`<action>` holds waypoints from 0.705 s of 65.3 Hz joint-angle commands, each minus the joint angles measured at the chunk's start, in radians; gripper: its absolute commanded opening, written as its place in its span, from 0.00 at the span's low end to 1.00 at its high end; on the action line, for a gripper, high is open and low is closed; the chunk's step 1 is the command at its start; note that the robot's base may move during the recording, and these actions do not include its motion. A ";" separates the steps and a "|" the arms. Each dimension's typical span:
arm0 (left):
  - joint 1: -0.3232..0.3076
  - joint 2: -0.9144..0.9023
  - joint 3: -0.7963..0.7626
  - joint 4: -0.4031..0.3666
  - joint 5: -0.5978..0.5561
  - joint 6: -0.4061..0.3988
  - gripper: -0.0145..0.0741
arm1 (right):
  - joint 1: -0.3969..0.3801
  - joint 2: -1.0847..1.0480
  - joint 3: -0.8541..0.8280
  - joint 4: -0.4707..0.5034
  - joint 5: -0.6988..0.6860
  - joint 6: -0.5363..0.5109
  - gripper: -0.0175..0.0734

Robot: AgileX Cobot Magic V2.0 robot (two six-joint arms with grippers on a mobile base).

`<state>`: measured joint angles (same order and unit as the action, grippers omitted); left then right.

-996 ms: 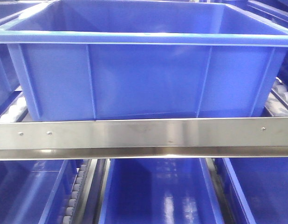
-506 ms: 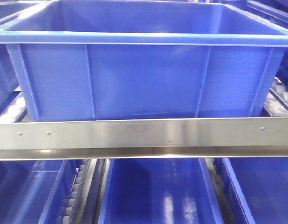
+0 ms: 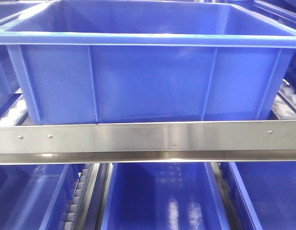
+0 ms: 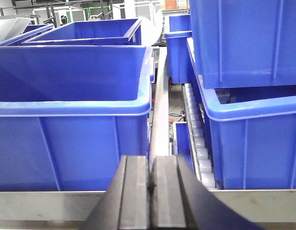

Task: Grab silver tray and place in blue box

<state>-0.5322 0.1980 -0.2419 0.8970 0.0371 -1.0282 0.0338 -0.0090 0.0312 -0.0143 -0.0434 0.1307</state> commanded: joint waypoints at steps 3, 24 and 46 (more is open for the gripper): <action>-0.004 0.010 -0.029 0.006 -0.054 -0.003 0.06 | -0.007 -0.019 0.002 0.001 -0.091 -0.011 0.25; 0.000 0.001 -0.027 -0.089 0.092 0.186 0.06 | -0.007 -0.019 0.002 0.001 -0.091 -0.011 0.25; 0.326 -0.086 0.100 -0.793 -0.215 0.954 0.06 | -0.007 -0.019 0.002 0.001 -0.091 -0.011 0.25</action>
<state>-0.2630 0.1042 -0.1552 0.1813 0.0228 -0.1308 0.0338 -0.0090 0.0312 -0.0143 -0.0443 0.1290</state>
